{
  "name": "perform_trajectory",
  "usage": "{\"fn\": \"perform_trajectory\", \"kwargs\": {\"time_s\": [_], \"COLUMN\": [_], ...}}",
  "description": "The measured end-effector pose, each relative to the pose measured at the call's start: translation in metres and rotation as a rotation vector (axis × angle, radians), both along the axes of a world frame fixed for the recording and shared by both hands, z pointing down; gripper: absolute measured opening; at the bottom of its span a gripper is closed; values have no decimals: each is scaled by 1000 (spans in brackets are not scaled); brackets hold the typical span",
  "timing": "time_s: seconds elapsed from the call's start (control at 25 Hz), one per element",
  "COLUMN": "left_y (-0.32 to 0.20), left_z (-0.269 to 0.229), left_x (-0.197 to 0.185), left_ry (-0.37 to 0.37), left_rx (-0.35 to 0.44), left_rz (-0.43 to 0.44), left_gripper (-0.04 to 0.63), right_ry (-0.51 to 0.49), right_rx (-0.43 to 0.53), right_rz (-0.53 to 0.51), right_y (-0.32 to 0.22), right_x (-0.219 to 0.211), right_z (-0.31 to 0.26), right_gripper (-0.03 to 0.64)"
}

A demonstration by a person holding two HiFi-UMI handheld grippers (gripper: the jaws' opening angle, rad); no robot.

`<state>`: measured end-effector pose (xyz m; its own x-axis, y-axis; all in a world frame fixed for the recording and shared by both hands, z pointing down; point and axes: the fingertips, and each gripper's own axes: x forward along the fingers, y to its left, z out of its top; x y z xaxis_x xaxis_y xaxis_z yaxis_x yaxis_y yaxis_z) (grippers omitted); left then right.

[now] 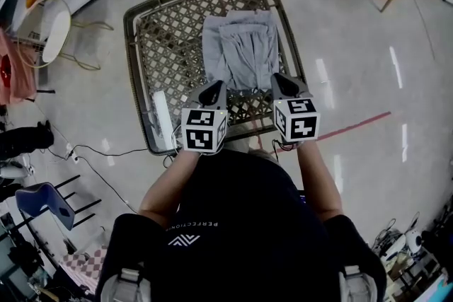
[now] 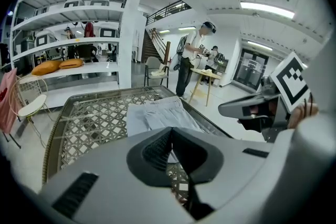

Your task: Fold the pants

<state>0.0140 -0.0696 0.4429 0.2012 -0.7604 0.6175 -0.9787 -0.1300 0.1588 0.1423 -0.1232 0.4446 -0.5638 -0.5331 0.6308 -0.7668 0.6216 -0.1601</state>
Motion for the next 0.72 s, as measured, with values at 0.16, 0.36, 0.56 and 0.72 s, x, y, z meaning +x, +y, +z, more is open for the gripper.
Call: {"fn": "perform_trajectory", "kwargs": {"time_s": [0.16, 0.36, 0.56, 0.72], "left_y": [-2, -5, -2, 5], "left_z": [-7, -12, -5, 5], "left_x": [1, 1, 2, 5], "left_ry": [7, 11, 18, 24], "left_rx": [14, 22, -3, -39], "left_rz": [-7, -4, 4, 26], "left_gripper": [9, 9, 9, 9], "right_ry": [-4, -10, -19, -23], "right_rx": [26, 34, 7, -16], "right_rz": [0, 1, -1, -6], "right_y": [0, 5, 11, 18], "right_x": [-2, -6, -7, -9], "right_z": [-10, -11, -5, 2], "right_gripper": [35, 35, 35, 35]}}
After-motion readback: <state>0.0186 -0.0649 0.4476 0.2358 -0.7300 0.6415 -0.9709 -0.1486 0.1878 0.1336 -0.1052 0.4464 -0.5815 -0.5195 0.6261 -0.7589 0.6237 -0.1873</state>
